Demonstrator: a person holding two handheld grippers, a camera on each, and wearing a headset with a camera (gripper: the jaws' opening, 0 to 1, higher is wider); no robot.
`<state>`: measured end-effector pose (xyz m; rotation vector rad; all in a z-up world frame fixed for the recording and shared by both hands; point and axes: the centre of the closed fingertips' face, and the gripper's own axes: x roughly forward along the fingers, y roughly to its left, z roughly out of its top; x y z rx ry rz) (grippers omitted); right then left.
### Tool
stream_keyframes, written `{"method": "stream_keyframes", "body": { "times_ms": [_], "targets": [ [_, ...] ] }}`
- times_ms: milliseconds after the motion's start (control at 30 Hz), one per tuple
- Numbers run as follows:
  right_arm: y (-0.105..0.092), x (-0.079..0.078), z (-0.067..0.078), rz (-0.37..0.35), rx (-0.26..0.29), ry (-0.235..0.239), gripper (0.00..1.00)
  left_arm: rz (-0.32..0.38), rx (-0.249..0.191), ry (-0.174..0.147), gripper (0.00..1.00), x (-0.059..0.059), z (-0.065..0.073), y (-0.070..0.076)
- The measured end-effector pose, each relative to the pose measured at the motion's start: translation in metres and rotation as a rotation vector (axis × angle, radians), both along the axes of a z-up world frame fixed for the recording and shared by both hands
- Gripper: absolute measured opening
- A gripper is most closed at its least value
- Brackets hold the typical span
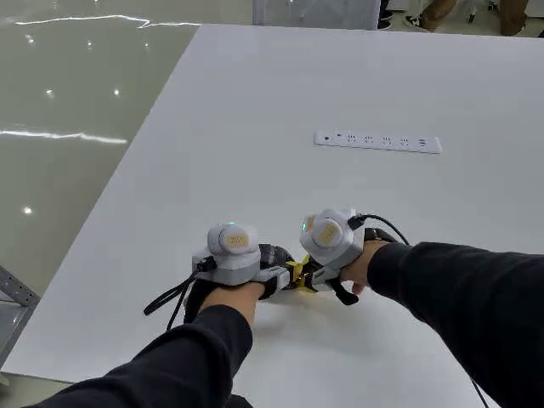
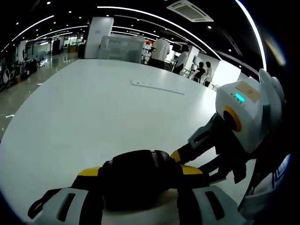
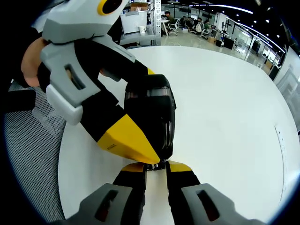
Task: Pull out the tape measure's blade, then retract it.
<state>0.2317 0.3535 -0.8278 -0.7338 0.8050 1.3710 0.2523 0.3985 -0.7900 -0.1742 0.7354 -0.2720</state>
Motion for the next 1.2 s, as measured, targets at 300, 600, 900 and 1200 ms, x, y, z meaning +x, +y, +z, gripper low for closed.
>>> {"method": "stream_keyframes", "body": {
  "times_ms": [300, 600, 900, 1200],
  "targets": [
    [-0.006, -0.002, 0.006, -0.069, 0.075, -0.008, 0.20, -0.047, -0.054, -0.070, 0.60, 0.004, 0.014, 0.007],
    [-0.037, -0.011, 0.026, -0.193, 0.189, -0.050, 0.30, -0.190, -0.187, -0.093, 1.00, -0.015, 0.014, 0.027],
    [-0.077, -0.020, 0.050, -0.325, 0.274, -0.105, 0.43, -0.396, -0.107, -0.123, 1.00, -0.058, 0.022, 0.032],
    [-0.142, -0.030, 0.072, -0.453, 0.312, -0.153, 0.57, -0.435, -0.071, -0.210, 1.00, -0.059, 0.041, 0.048]
  ]
}}
